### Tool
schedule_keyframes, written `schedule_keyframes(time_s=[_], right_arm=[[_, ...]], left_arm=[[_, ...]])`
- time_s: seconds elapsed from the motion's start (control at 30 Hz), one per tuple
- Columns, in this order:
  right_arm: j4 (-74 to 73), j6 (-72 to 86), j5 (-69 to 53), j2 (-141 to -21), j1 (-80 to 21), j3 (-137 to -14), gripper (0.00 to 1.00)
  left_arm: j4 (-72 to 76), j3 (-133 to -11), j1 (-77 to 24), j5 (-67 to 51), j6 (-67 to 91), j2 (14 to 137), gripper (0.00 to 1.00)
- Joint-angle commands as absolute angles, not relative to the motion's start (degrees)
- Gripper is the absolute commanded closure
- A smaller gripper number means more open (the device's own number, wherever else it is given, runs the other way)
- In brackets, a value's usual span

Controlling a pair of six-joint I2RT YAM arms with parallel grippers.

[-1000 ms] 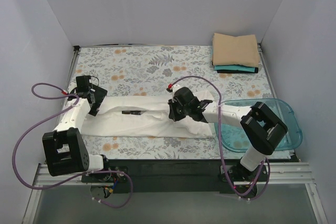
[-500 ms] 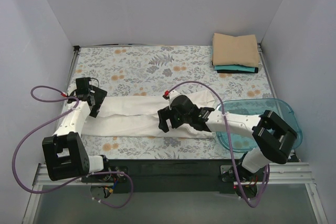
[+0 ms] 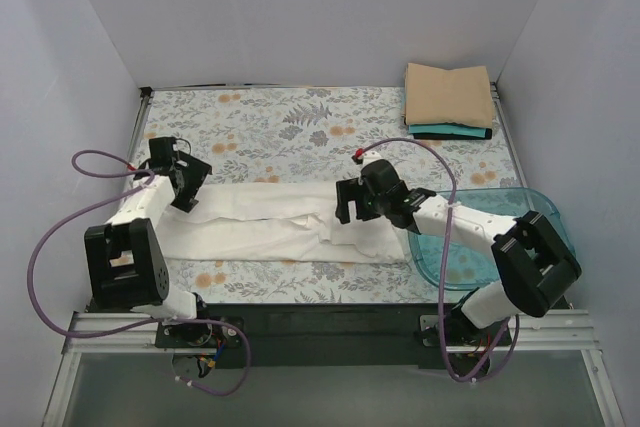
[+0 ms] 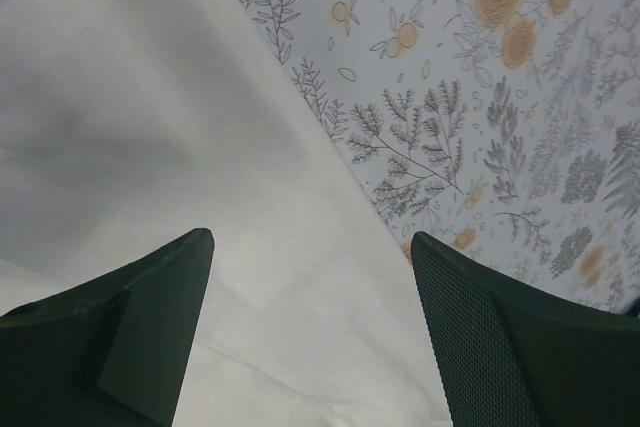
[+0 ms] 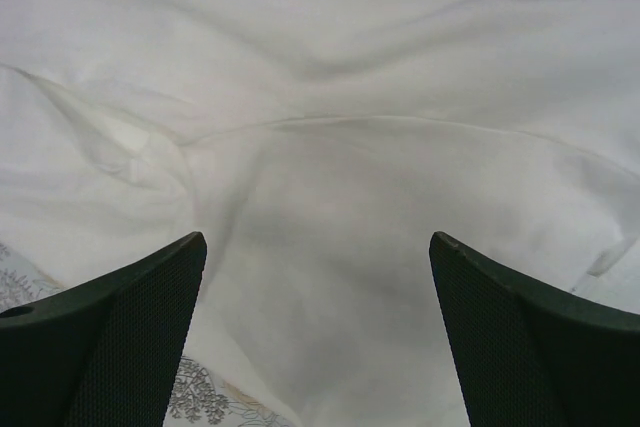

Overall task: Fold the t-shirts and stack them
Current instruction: Fold the tshirt

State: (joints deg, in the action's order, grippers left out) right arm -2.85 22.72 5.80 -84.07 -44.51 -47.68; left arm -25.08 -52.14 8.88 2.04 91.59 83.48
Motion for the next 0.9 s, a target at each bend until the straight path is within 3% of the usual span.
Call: schedule_keyframes(time_s=[0.0, 0.2, 0.47, 0.87], right_arm=[[-3.96, 24.61, 1.33, -85.42, -39.56, -45.71, 0.02], [-3.87, 21.81, -2.89, -95.33, -32.96, -49.3, 0.02], [-4.22, 16.18, -10.71, -113.8, -28.48, -70.44, 0.02], [-18.02, 11.6, -22.93, -143.42, -27.77, -116.96, 0.02]], left_arm=[[-24.52, -51.95, 8.96, 1.4, 90.53, 86.13, 0.21], [-25.49, -48.09, 8.96, 1.67, 91.93, 88.5, 0.21], [-25.49, -40.53, 7.04, 0.53, 92.02, 83.33, 0.27], [-29.53, -24.1, -26.6, -1.57, 112.11, 66.81, 0.28]])
